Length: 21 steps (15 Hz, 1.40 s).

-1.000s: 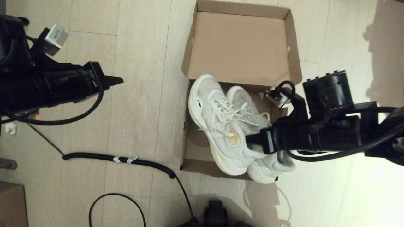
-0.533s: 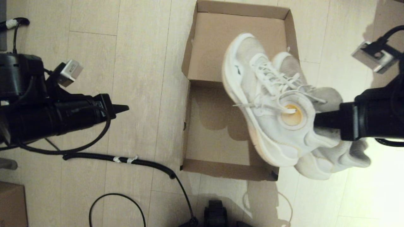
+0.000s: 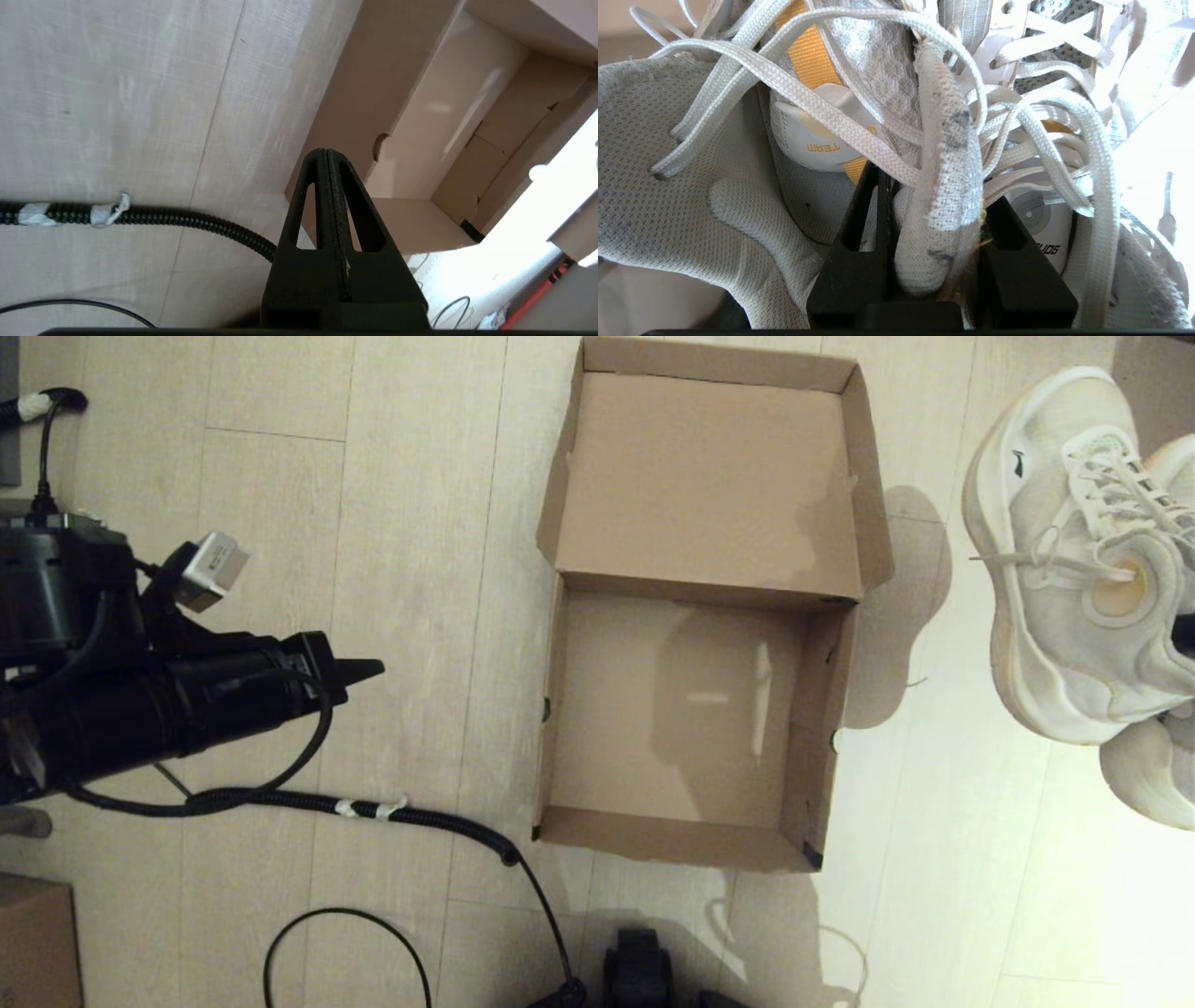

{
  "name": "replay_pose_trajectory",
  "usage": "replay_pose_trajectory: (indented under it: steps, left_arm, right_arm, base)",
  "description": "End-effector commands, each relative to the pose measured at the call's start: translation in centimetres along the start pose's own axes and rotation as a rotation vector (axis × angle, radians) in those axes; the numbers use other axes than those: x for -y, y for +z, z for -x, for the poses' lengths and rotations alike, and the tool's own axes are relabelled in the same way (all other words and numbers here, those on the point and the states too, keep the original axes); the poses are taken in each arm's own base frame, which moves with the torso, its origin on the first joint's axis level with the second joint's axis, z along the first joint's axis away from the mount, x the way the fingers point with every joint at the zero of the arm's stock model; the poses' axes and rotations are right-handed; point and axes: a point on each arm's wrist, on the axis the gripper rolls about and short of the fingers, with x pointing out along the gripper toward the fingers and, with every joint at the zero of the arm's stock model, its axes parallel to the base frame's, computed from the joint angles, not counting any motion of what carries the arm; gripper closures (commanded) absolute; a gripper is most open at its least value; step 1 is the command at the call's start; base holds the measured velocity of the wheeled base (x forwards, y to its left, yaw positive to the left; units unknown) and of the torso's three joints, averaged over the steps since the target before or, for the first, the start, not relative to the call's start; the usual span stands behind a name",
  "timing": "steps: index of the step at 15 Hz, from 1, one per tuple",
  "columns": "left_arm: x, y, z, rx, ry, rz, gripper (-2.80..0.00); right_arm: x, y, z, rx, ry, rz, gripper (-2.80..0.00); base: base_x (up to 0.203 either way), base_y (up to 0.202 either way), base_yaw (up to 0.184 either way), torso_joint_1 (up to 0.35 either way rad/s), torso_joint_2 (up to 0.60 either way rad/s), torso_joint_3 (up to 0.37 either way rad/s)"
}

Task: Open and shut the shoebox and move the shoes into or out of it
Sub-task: Put the shoes out of the shoe box

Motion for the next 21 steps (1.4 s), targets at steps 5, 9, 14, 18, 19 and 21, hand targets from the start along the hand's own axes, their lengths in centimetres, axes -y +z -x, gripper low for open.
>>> replay_pose_trajectory:
  steps: [5,9,14,18,19,21]
  left_arm:
    - [-3.7,0.5,-0.2,0.005,0.029,0.042,0.0]
    - [-4.6,-0.2,-1.2,-0.009,0.042,0.051,0.0]
    - [-4.5,-0.9,-0.5,0.004,0.041,0.043,0.0]
    - [-4.1,-0.1,1.4,0.06,0.044,0.03,0.0]
    - [-4.0,-0.4,1.9,0.06,0.045,0.03,0.0]
    - [-3.9,-0.6,2.7,0.067,0.045,0.029,0.0]
  right_arm:
    - [4.7,-2.8,-10.2,-0.061,-0.147,0.071,0.0]
    - [6.7,-5.6,-17.9,-0.06,-0.154,0.102,-2.8]
    - [8.1,-8.3,-22.8,-0.013,-0.17,0.109,-2.8]
    - [6.6,-4.1,-16.7,0.129,-0.177,0.116,-2.8]
    - [6.1,-3.3,-14.8,0.148,-0.177,0.116,-2.8]
    - [5.4,-2.9,-11.4,0.128,-0.184,0.1,-2.8]
  base:
    - [0.0,0.0,0.0,0.0,0.0,0.0]
    - [0.0,0.0,0.0,0.0,0.0,0.0]
    - [0.0,0.0,0.0,0.0,0.0,0.0]
    - [0.0,0.0,0.0,0.0,0.0,0.0]
    - [0.0,0.0,0.0,0.0,0.0,0.0]
    - [0.0,0.0,0.0,0.0,0.0,0.0]
